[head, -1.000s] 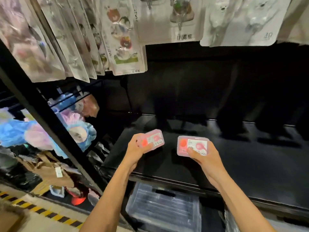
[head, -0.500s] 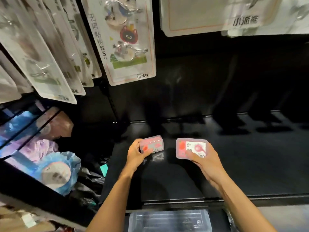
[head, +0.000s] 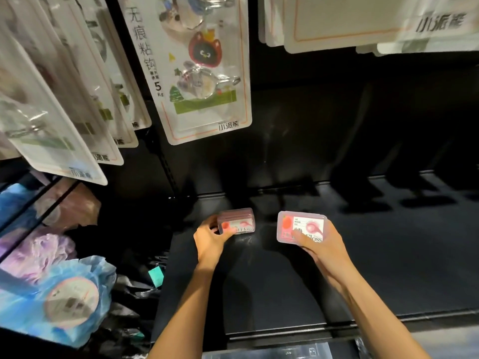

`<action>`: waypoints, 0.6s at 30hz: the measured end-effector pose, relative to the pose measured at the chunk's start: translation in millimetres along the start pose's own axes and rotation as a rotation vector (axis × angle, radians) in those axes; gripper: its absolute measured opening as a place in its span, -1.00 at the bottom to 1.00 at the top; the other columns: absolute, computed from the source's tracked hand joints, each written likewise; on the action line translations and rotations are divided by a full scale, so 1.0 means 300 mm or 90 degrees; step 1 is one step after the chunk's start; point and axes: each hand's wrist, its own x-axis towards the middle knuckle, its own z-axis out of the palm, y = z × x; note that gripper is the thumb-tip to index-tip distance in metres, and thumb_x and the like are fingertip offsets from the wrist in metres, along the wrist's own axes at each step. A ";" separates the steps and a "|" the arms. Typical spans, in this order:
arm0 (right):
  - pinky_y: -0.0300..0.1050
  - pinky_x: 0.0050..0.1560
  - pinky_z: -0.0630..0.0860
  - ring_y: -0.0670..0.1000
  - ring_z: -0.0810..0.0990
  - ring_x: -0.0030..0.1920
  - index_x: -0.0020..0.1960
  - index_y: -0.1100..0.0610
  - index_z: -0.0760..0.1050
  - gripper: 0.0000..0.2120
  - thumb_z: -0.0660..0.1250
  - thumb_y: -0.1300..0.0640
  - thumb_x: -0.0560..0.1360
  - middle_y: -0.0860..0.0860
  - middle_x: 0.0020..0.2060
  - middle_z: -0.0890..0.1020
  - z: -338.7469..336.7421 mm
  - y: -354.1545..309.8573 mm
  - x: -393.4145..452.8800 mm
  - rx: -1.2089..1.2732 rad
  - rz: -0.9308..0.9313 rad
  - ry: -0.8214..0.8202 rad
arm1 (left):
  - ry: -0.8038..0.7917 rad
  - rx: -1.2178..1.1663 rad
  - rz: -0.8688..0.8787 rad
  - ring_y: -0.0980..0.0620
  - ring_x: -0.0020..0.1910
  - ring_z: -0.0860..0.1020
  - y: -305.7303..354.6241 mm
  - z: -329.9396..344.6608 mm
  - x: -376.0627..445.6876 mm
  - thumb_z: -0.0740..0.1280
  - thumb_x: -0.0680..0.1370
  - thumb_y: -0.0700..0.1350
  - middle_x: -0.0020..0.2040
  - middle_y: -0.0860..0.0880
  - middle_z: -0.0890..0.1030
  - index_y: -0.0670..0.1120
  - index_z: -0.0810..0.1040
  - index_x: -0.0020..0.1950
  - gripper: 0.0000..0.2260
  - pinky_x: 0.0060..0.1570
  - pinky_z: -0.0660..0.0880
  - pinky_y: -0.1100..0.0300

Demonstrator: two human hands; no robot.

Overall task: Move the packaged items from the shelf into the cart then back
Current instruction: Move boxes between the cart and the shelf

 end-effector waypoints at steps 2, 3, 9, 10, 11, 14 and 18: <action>0.14 0.16 0.55 0.09 0.63 0.11 0.17 0.07 0.51 -0.37 0.58 -0.03 0.16 0.07 0.08 0.64 0.003 0.008 0.008 0.005 0.001 0.009 | 0.000 -0.006 0.008 0.25 -0.16 0.57 0.003 0.007 0.001 0.56 0.32 -0.28 -0.11 0.12 0.60 -0.12 0.59 0.07 -0.64 -0.15 0.47 0.52; 0.15 0.16 0.55 0.10 0.63 0.11 0.17 0.07 0.51 -0.36 0.59 -0.04 0.14 0.07 0.08 0.64 0.005 0.013 0.011 0.005 0.002 0.013 | -0.001 -0.013 0.009 0.30 -0.17 0.56 0.002 0.009 0.000 0.56 0.32 -0.28 -0.11 0.13 0.59 -0.09 0.58 0.05 -0.64 -0.16 0.46 0.54; 0.18 0.17 0.54 0.12 0.63 0.10 0.18 0.11 0.49 -0.31 0.59 -0.03 0.11 0.10 0.07 0.65 0.015 0.038 0.025 0.017 0.017 0.022 | -0.012 -0.022 0.024 0.40 -0.21 0.57 -0.004 0.015 0.004 0.56 0.33 -0.27 -0.14 0.20 0.59 0.02 0.53 -0.01 -0.64 -0.15 0.45 0.54; 0.19 0.17 0.54 0.12 0.63 0.10 0.18 0.12 0.50 -0.31 0.59 -0.03 0.11 0.10 0.06 0.65 0.018 0.039 0.025 0.020 0.018 0.021 | -0.011 -0.023 0.024 0.36 -0.20 0.58 -0.007 0.018 0.007 0.57 0.32 -0.25 -0.13 0.18 0.60 0.02 0.54 0.00 -0.64 -0.14 0.46 0.52; 0.19 0.17 0.54 0.13 0.63 0.10 0.18 0.12 0.50 -0.31 0.59 -0.02 0.11 0.11 0.06 0.65 0.021 0.042 0.026 0.023 0.018 0.022 | -0.009 -0.024 0.022 0.32 -0.18 0.59 -0.011 0.020 0.010 0.57 0.32 -0.23 -0.13 0.16 0.60 0.02 0.54 0.01 -0.63 -0.14 0.47 0.52; 0.21 0.17 0.53 0.14 0.63 0.10 0.18 0.12 0.50 -0.30 0.60 -0.03 0.10 0.11 0.06 0.65 0.027 0.046 0.028 0.024 0.018 0.023 | -0.008 -0.031 0.016 0.25 -0.13 0.59 -0.016 0.022 0.007 0.58 0.31 -0.22 -0.12 0.18 0.60 -0.01 0.55 0.04 -0.62 -0.14 0.47 0.52; 0.18 0.16 0.54 0.13 0.63 0.10 0.16 0.10 0.51 -0.32 0.60 -0.04 0.10 0.10 0.05 0.66 0.030 0.048 0.032 0.023 0.018 0.020 | -0.014 -0.035 -0.009 0.25 -0.04 0.54 -0.002 0.004 -0.003 0.60 0.29 -0.18 -0.01 0.17 0.55 -0.06 0.50 0.21 -0.47 -0.04 0.43 0.50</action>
